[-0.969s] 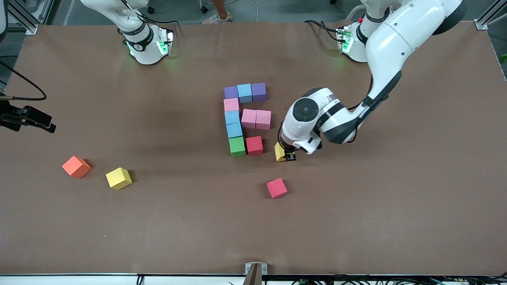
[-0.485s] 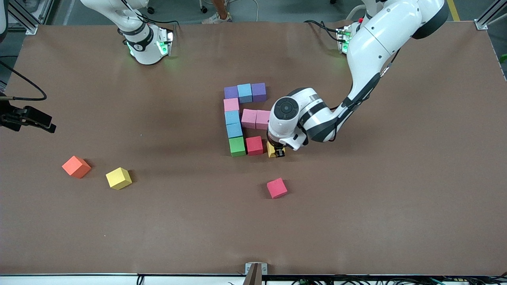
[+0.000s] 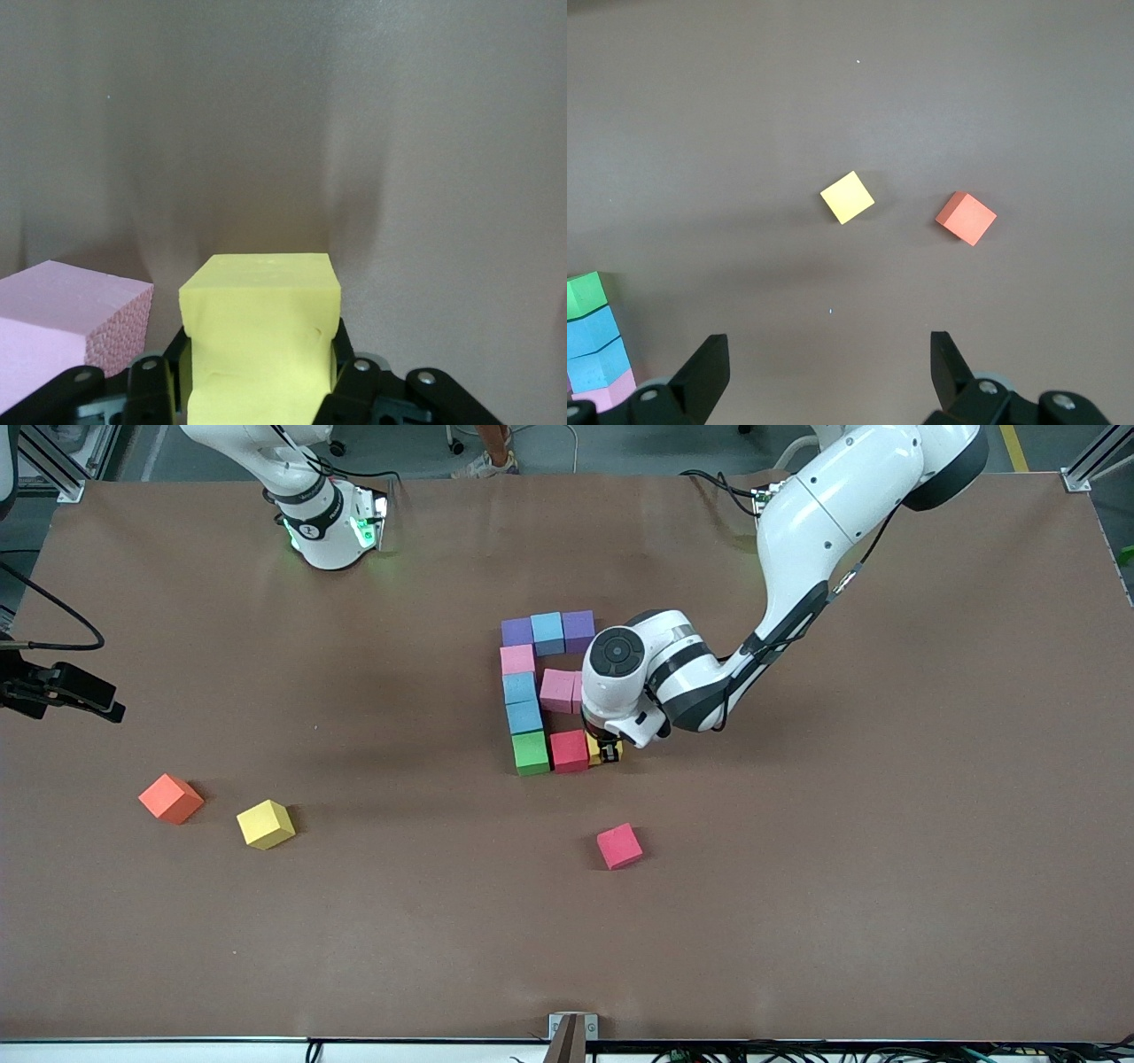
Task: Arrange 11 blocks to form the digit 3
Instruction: 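Carry the yellow cube onto the shape beside the red cube with the left gripper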
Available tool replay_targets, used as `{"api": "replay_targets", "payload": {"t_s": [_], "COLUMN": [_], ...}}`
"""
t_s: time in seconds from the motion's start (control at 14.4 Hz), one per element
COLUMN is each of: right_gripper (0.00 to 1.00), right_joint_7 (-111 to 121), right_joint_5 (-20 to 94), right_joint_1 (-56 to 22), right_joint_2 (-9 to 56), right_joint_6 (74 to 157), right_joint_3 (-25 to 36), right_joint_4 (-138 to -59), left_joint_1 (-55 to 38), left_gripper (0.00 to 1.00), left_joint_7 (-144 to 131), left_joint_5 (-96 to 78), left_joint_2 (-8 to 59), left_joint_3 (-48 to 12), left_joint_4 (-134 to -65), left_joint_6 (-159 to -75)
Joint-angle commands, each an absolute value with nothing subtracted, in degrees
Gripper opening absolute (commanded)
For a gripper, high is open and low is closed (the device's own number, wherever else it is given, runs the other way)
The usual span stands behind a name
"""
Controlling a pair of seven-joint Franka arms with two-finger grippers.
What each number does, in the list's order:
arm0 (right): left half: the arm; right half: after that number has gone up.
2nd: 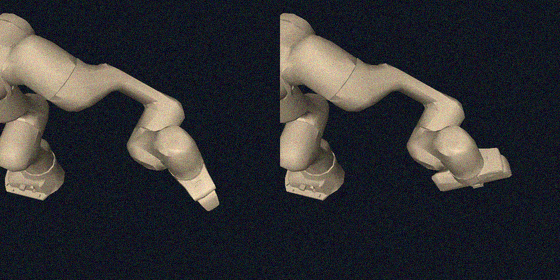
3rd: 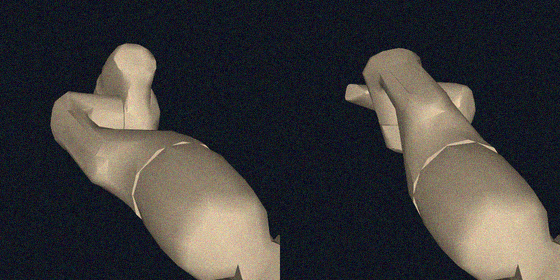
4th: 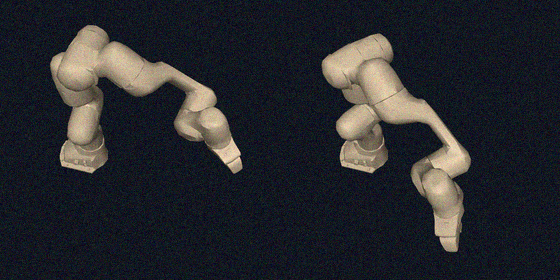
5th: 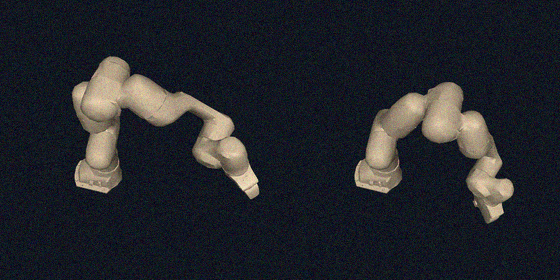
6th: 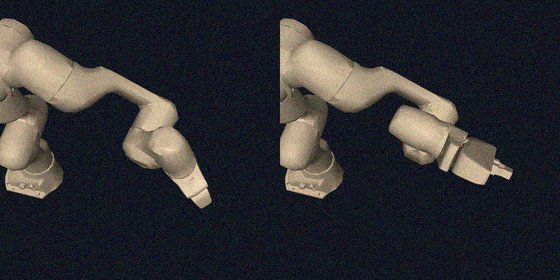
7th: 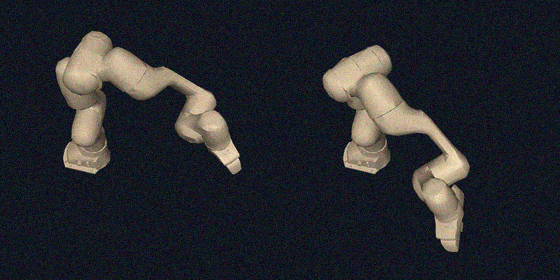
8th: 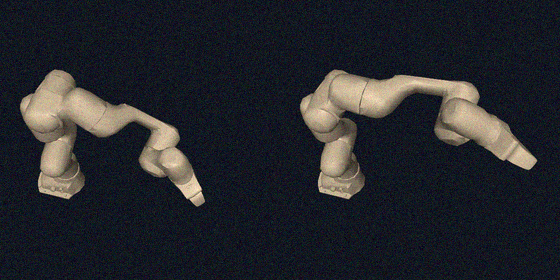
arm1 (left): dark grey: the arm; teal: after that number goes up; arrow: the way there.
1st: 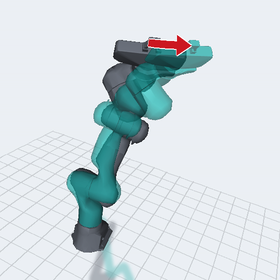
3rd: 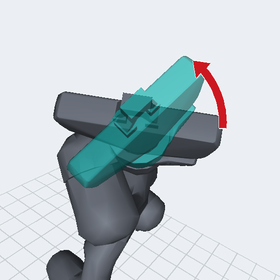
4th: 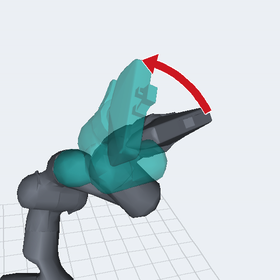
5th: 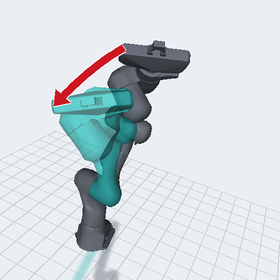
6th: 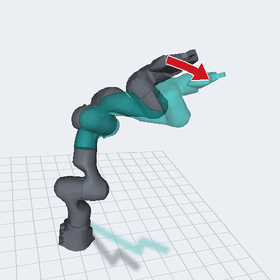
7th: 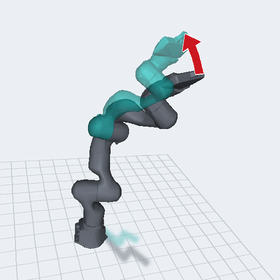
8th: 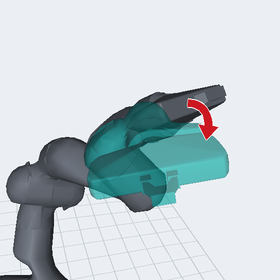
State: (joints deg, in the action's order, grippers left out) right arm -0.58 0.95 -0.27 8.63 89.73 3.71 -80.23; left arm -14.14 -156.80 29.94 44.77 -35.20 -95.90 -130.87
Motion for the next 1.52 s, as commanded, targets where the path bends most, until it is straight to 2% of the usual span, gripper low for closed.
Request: {"api": "replay_targets", "payload": {"t_s": [0.0, 0.28, 1.38, 1.45], "right_gripper": [1.0, 1.0, 1.0, 1.0], "right_joint_7": [-1.0, -1.0, -1.1, -1.1], "right_joint_5": [0.4, 0.4, 0.4, 0.4], "right_joint_1": [-0.1, -0.1, -0.1, -0.1], "right_joint_2": [6.8, 6.8, 6.9, 6.9], "right_joint_6": [90.5, 90.6, 90.7, 90.7], "right_joint_3": [3.5, 3.5, 3.5, 3.5], "right_joint_4": [-82.4, -82.4, -82.3, -82.3], "left_joint_1": [-16.0, -17.0, -20.7, -20.7], "left_gripper": [0.15, 0.15, 0.16, 0.19], "left_joint_7": [-161.9, -162.0, -162.7, -162.7], "left_joint_5": [29.4, 29.4, 29.3, 29.3], "left_joint_2": [45.7, 46.8, 48.3, 48.3], "left_joint_3": [-34.3, -33.8, -30.7, -30.7], "left_joint_4": [-94.8, -92.4, -89.9, -89.9], "left_joint_6": [-130.2, -129.3, -129.3, -129.3]}}
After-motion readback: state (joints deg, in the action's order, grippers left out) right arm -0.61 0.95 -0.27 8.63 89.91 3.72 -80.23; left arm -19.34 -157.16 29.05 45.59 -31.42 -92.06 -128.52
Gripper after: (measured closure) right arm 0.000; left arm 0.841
